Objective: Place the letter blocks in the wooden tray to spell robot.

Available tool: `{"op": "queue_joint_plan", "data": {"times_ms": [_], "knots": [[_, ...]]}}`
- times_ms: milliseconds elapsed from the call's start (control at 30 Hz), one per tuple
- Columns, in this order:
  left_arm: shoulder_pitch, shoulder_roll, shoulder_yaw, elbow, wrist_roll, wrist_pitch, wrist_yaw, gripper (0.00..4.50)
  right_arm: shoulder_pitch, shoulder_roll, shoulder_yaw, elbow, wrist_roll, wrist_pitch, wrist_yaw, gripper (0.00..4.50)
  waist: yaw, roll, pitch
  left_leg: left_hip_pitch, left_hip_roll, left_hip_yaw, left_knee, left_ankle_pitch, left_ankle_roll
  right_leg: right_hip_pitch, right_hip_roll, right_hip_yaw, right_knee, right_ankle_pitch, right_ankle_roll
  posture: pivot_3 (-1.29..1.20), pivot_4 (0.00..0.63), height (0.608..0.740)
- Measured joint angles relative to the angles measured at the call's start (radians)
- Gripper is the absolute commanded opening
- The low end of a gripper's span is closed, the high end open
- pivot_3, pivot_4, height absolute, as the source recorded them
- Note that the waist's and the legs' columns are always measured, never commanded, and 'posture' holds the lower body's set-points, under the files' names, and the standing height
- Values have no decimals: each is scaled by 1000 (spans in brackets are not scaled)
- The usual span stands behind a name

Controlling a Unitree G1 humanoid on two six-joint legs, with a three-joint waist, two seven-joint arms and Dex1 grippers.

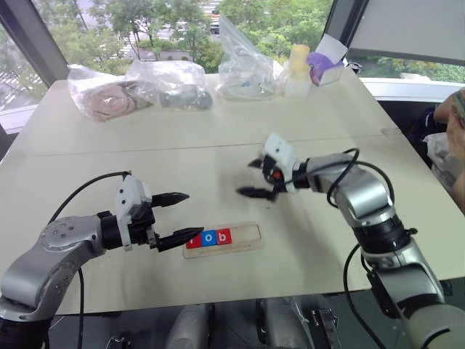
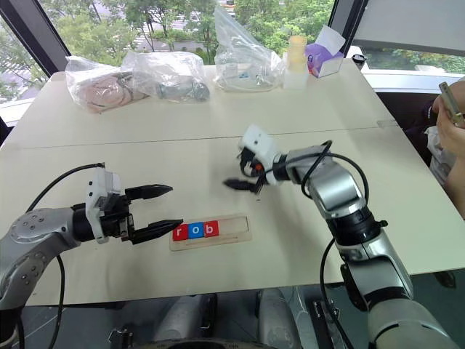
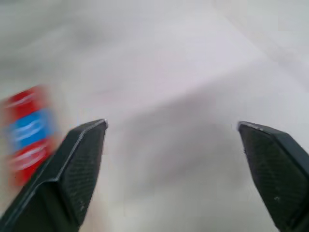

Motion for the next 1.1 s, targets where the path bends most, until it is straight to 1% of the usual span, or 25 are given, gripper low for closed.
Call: {"op": "queue_joint_plan", "data": {"times_ms": [100,233,300,400,467,567,767,933,1100], "knots": [[-10,-2,-1,9,7,-2,0,4500,-7,8,-35,48,-44,66,-129,4440,0,0,0,0,0,0,-1,0,0,0,-1,0,0,0,0,0,150,740],[-23,-15,-16,12,16,-7,-1,4500,-1,61,-92,55,-53,174,-255,4440,-6,0,0,-2,0,1,-1,0,0,-4,0,2,2,1,2,0,150,740],[-26,-20,-27,13,17,-12,-2,4500,32,69,-112,1,-22,212,-254,4440,-4,0,0,-2,0,1,-2,0,0,-5,0,1,2,1,2,0,150,740],[-33,-22,-36,25,23,-13,-2,4500,63,76,-97,-65,7,232,-242,4440,-6,0,0,-2,0,1,-1,0,0,-5,0,1,3,1,2,0,150,740],[-42,-26,-40,33,25,-13,-2,4500,63,76,-97,-62,-1,241,-273,4440,-5,0,0,-2,0,1,0,0,0,-4,0,1,3,1,1,0,150,740],[-47,-26,-40,34,28,-14,-3,4500,63,86,-103,-21,-37,240,-356,4440,-4,0,0,-2,0,1,0,0,0,-4,0,1,3,1,1,0,150,740],[-48,-32,-41,34,35,-14,-2,4500,65,159,-153,4,-58,253,-491,4440,-7,0,0,-2,0,1,-1,0,0,-4,1,1,3,2,2,0,150,740],[-48,-35,-41,34,36,-14,-1,4500,67,199,-162,4,-57,282,-549,4440,-6,0,0,-2,0,1,-1,0,0,-5,1,1,3,2,2,0,150,740],[-48,-39,-41,34,38,-15,-1,4500,67,261,-207,9,-60,336,-632,4440,-6,0,0,-2,0,1,-1,0,0,-5,1,1,3,2,2,0,150,740]]}}
